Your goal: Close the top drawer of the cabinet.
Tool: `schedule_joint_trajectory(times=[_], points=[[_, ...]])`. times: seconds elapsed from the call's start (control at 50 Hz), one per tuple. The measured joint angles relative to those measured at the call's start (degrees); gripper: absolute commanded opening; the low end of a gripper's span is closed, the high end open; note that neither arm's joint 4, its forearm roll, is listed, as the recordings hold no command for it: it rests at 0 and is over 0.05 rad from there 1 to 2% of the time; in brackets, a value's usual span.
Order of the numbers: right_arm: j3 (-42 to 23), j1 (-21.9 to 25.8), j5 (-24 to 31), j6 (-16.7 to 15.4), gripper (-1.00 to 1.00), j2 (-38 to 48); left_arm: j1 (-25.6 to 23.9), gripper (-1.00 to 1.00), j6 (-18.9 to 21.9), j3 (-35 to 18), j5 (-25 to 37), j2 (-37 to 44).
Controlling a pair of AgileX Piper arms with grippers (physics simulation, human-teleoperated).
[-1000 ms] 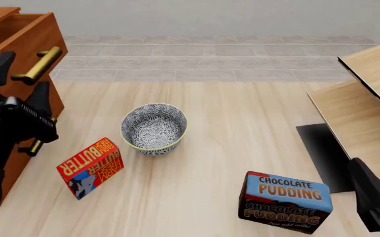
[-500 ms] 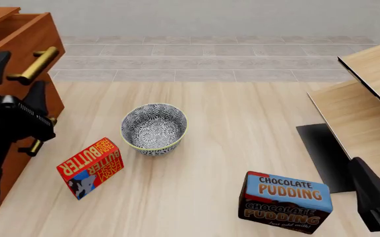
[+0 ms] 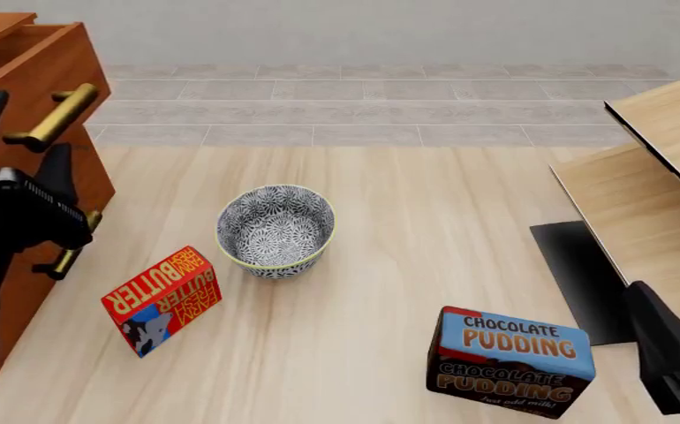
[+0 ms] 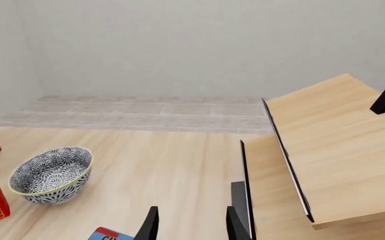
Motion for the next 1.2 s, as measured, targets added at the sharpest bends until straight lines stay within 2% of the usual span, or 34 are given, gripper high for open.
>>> schedule_joint_trajectory(times=[1.2], points=[[0.6,0.1,-0.2,-0.1,1.0,0.0,2.2,1.0,-0.8,-0.7,0.1,0.8]])
